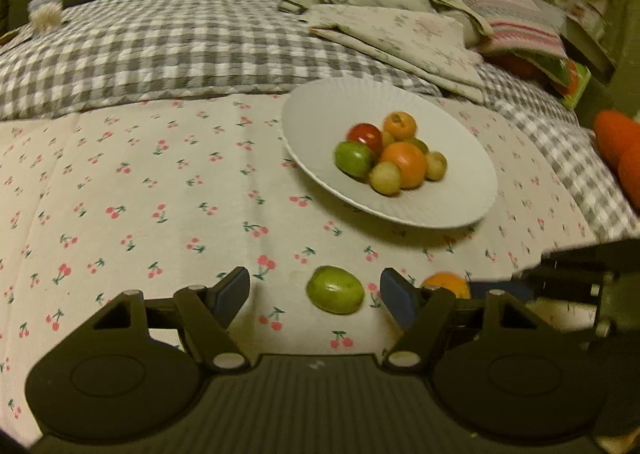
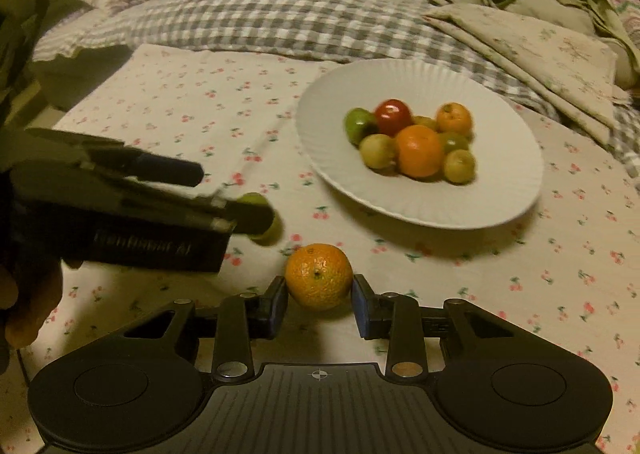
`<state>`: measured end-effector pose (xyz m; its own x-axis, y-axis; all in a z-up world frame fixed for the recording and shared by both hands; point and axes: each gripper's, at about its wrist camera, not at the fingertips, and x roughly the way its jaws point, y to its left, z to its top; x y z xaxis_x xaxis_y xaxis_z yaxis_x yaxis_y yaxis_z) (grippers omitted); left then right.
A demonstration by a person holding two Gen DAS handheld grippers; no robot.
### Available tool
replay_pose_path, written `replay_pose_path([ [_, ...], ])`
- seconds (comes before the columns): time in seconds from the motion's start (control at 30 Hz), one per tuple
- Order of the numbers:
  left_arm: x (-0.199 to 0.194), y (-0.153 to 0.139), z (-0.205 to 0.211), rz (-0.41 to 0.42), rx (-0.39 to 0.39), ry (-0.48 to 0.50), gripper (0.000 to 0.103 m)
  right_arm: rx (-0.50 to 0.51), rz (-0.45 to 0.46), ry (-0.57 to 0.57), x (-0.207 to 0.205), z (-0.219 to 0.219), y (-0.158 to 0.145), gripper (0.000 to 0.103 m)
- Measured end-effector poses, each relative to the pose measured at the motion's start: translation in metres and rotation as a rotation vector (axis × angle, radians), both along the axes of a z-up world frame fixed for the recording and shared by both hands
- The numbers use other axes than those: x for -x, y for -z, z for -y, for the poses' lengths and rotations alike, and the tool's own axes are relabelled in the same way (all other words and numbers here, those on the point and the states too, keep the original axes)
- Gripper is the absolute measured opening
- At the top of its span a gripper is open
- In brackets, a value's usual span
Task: Organize fruits
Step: 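Close right gripper on the mandarin while left gripper closes on the lime, then carry the lime and mandarin over the white bowl with both grippers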
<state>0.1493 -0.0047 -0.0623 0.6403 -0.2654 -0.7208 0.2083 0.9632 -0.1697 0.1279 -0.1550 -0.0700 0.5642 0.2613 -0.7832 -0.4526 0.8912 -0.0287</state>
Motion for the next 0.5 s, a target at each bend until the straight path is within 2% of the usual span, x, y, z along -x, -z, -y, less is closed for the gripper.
replay_pose_path([
  [0.1,0.001,0.003,0.009,0.016,-0.047,0.038,0.069,0.006,0.0,0.021,-0.002,0.005,-0.002,0.032],
  [0.2,0.0,0.006,0.012,0.026,-0.061,0.051,0.064,0.015,0.003,0.026,-0.003,0.006,-0.002,0.032],
  [0.3,-0.001,0.01,0.014,0.027,-0.075,0.069,0.051,0.024,0.005,0.028,-0.004,0.007,-0.003,0.032],
  [0.37,-0.002,0.014,0.015,0.016,-0.078,0.083,0.038,0.028,0.009,0.034,-0.004,0.008,-0.003,0.032],
  [0.43,-0.001,0.017,0.015,0.01,-0.061,0.101,0.034,0.025,0.009,0.039,-0.005,0.009,-0.003,0.032],
  [0.5,0.001,0.016,0.017,0.019,-0.075,0.106,0.033,0.02,0.011,0.035,-0.004,0.009,-0.004,0.032],
])
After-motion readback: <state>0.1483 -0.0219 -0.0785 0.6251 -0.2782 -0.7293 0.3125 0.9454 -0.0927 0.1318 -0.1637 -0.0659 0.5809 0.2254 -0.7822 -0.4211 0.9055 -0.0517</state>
